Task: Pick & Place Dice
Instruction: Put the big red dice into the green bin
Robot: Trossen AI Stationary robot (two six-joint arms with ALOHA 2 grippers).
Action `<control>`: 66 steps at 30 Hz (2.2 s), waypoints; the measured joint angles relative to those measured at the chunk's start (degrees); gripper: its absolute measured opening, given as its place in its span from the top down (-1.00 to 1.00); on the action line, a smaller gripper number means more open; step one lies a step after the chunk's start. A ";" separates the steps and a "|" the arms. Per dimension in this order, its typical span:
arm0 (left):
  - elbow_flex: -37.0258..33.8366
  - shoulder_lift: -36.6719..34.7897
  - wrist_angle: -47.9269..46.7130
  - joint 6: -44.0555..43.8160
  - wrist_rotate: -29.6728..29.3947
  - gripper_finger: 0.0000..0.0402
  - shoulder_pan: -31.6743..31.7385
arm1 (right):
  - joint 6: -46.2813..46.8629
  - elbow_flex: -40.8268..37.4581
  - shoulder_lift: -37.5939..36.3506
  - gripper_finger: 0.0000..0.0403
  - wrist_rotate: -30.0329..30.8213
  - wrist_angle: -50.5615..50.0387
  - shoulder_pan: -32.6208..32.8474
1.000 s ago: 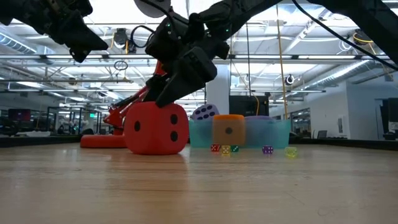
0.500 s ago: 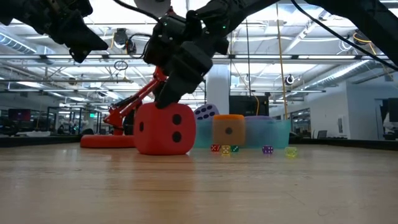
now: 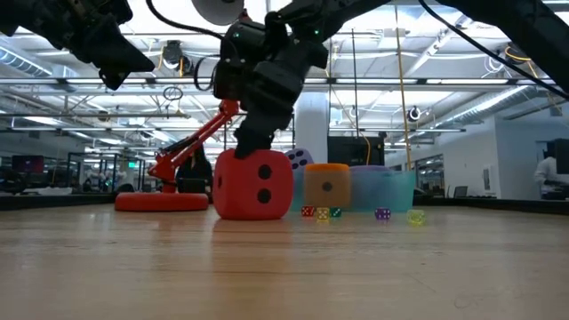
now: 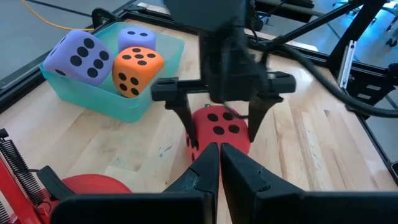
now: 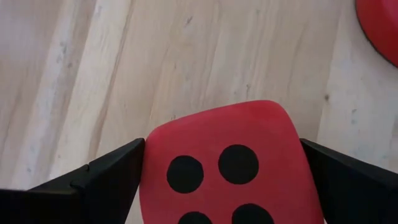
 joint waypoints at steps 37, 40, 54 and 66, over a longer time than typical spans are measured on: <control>0.00 0.00 0.77 -0.66 -0.11 0.88 0.02 | 1.27 -0.28 -13.42 -0.95 5.42 3.21 1.69; 0.00 0.00 1.00 -0.68 -0.11 0.88 0.02 | 0.91 -0.28 -15.27 -0.95 10.94 0.14 1.53; 0.00 0.00 3.69 0.76 -0.13 0.88 -0.02 | 1.88 -4.05 -26.67 -0.95 30.61 -12.72 -12.56; 0.00 0.00 3.46 1.33 -0.17 0.88 -0.02 | 1.49 -22.52 -34.37 -0.98 15.50 9.41 -18.95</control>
